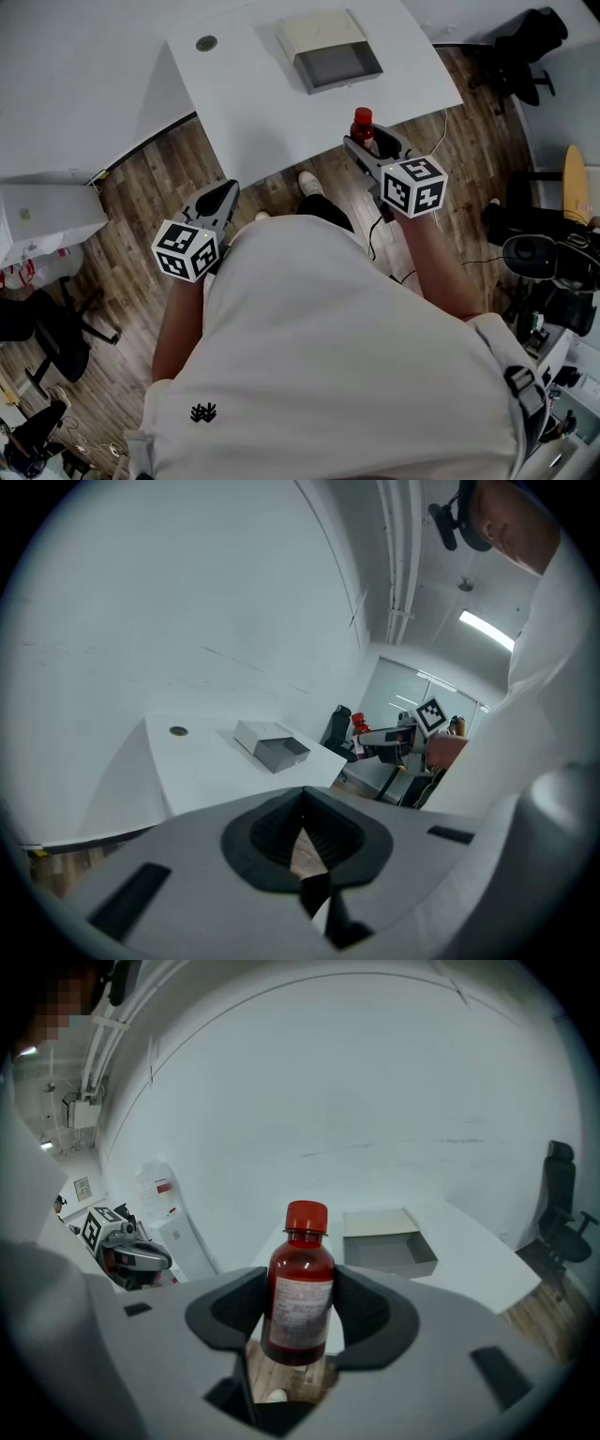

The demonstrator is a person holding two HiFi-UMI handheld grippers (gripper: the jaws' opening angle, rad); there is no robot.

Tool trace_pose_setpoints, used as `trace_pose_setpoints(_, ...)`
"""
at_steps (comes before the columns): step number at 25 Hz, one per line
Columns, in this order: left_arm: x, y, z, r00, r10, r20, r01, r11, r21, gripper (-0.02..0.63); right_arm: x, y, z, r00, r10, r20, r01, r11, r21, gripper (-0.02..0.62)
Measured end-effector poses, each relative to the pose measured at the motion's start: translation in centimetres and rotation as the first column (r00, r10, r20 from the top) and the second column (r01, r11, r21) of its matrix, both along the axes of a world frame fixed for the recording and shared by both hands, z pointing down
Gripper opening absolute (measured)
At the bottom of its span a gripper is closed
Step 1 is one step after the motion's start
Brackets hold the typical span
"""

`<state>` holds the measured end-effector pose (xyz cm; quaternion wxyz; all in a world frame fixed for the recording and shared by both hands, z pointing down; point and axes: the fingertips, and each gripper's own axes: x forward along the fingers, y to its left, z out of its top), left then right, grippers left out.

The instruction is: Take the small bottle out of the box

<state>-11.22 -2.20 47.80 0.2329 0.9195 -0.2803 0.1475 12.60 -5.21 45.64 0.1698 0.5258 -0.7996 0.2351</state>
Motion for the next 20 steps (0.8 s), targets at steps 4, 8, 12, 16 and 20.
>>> trace_pose_setpoints(4, 0.2, -0.1, 0.1, 1.000, 0.000, 0.003, 0.000, 1.000, -0.002, 0.006, 0.1, -0.1, 0.3, 1.000, 0.000, 0.004, 0.000, 1.000, -0.004, 0.227)
trace_pose_setpoints(8, 0.2, -0.2, 0.0, 1.000, 0.000, 0.007, 0.000, 1.000, 0.001, 0.006, 0.2, -0.2, 0.4, 1.000, 0.000, 0.005, 0.000, 1.000, -0.005, 0.227)
trace_pose_setpoints(12, 0.3, -0.3, 0.0, 1.000, 0.001, 0.013, -0.001, 1.000, 0.002, 0.006, 0.6, -0.3, 0.5, 1.000, 0.008, 0.006, -0.008, 1.000, -0.006, 0.227)
trace_pose_setpoints(16, 0.7, -0.4, -0.1, 1.000, 0.002, 0.017, -0.002, 1.000, 0.002, 0.006, 1.2, -0.6, 0.3, 1.000, 0.014, 0.006, -0.014, 1.000, -0.002, 0.227)
trace_pose_setpoints(20, 1.2, -0.9, -0.2, 1.000, 0.006, 0.022, -0.006, 1.000, 0.003, 0.006, 1.8, -1.2, 0.3, 1.000, 0.016, 0.006, -0.016, 1.000, -0.002, 0.227)
